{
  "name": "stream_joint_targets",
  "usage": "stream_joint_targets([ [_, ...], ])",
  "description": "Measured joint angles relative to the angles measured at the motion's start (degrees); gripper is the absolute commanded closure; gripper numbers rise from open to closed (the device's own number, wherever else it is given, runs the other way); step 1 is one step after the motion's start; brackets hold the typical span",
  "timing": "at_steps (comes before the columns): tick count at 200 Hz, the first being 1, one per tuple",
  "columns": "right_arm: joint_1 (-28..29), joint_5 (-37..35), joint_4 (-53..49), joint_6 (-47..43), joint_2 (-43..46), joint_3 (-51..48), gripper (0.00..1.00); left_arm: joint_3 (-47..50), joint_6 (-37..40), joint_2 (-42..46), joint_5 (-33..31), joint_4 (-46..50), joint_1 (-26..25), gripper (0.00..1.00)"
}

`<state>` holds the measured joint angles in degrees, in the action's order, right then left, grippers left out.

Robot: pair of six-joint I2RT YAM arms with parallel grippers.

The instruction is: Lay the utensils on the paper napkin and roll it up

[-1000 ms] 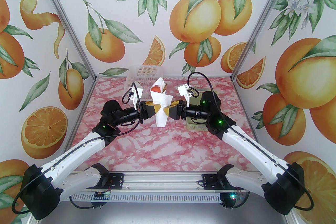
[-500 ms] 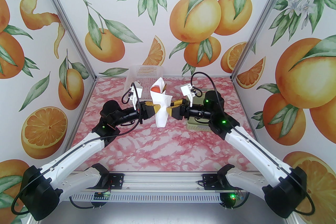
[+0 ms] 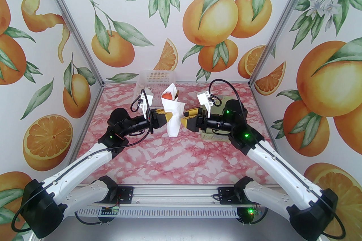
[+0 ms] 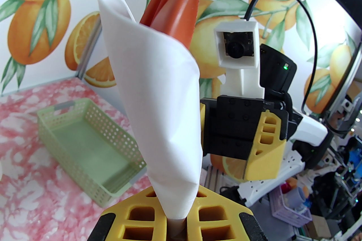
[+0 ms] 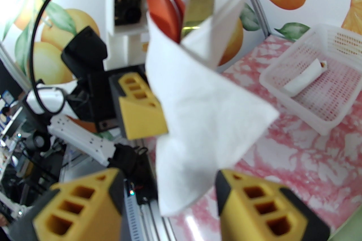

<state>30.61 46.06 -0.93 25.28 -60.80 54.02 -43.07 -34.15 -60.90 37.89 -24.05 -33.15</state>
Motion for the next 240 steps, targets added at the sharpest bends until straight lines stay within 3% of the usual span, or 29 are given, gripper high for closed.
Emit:
stream_joint_targets([
  [86,1.1,0.0,1.6,0.8,-4.4,0.0,0.43,-0.2,-0.2,-0.3,0.3,-0.2,0.0,1.0],
  [103,1.2,0.0,1.5,0.7,-4.5,0.3,0.39,-0.2,-0.2,-0.3,0.2,-0.1,0.0,1.0],
  [197,1.2,-6.0,-10.3,-6.5,-0.7,4.5,0.37,-0.2,1.7,0.5,-1.0,3.0,0.0,1.0],
  [240,1.3,-6.1,-11.5,-6.7,-0.2,5.1,0.41,-0.2,2.3,1.0,-1.7,3.5,0.0,1.0],
])
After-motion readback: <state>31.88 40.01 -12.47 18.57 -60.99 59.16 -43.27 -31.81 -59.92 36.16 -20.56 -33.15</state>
